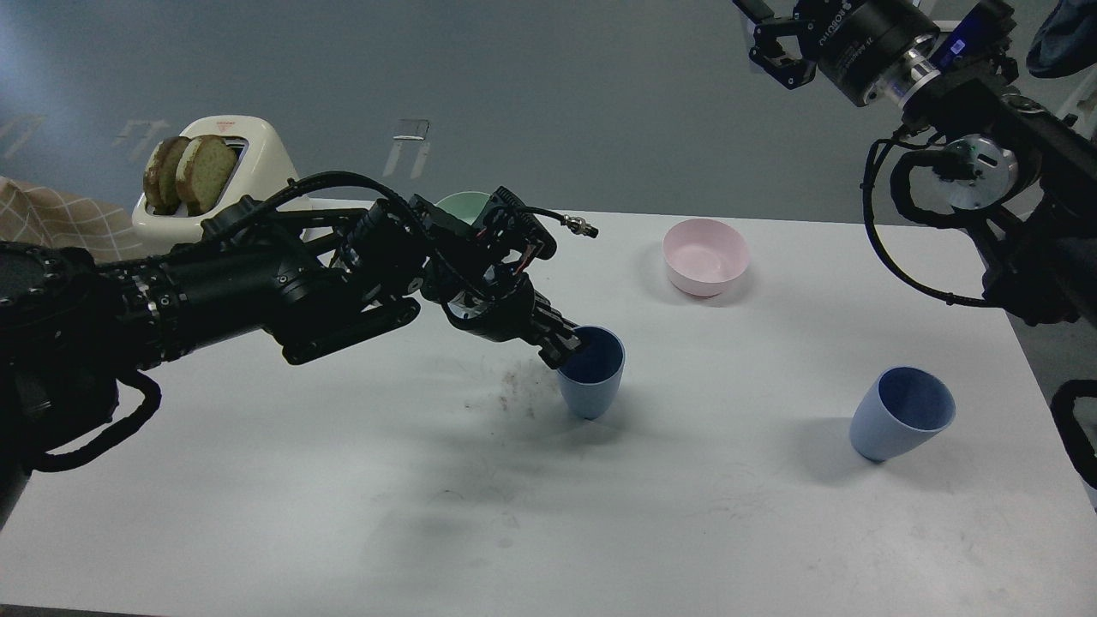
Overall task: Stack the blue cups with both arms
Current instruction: 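Carry the blue cup to the table center and set it upright, then release the cup and raise the left arm away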
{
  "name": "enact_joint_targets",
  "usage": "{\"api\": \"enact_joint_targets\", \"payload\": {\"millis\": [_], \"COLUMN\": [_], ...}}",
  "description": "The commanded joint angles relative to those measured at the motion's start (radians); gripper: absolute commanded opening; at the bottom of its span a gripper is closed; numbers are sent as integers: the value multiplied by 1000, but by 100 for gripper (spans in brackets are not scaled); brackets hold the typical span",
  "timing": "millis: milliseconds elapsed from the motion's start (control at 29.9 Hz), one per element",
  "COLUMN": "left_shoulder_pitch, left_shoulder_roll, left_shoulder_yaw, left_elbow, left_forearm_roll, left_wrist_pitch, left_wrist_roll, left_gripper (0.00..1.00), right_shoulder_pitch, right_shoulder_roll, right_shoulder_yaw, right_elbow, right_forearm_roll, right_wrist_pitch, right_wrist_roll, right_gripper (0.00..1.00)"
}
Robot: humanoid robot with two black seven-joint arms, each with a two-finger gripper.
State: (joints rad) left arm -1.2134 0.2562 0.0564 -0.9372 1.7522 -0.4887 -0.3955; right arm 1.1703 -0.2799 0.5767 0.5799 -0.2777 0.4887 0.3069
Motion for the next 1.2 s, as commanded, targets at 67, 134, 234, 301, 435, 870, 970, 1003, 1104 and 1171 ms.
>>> {"api": "enact_joint_targets", "payload": {"millis": [67, 134, 234, 301, 435, 870, 970, 1003, 1104, 1171], "left_shoulder_pitch": [-3, -26, -64, -83, -140, -140, -95, -83, -19, 14], "left_shoulder_roll": [3, 9, 21, 32, 89, 343, 360, 360, 362, 362], "left_shoulder_yaw": [-6, -6, -6, -9, -13, -262, -308, -320, -378, -395], "left_elbow": [-2, -3, -5, -9, -40, -37, -34, -35, -35, -35], "left_forearm_roll": [-14, -58, -101, -117, -192, -824, -943, -970, -1079, -1112], "left_wrist_pitch": [0, 0, 0, 0, 0, 0, 0, 0, 108, 157], "left_wrist_roll": [-5, -5, -5, -6, -8, 18, 17, 17, 17, 17], "left_gripper": [83, 93, 95, 95, 96, 97, 98, 98, 98, 98], "right_shoulder_pitch": [-8, -12, -14, -15, -26, -184, -216, -222, -256, -279], "right_shoulder_roll": [-4, -7, -12, -18, -47, -425, -505, -522, -584, -631], "right_shoulder_yaw": [0, 0, 0, 0, 0, 2, 2, 3, 5, 5], "right_elbow": [0, 0, 1, 1, 9, 267, 300, 305, 310, 314], "right_forearm_roll": [0, 0, 0, 0, 2, -30, -61, -66, -78, -112], "right_wrist_pitch": [0, 0, 0, 0, 0, 0, 0, 0, 0, 0], "right_wrist_roll": [0, 0, 0, 0, 0, 0, 4, 8, 21, 26], "right_gripper": [100, 100, 100, 100, 100, 100, 100, 100, 100, 100]}}
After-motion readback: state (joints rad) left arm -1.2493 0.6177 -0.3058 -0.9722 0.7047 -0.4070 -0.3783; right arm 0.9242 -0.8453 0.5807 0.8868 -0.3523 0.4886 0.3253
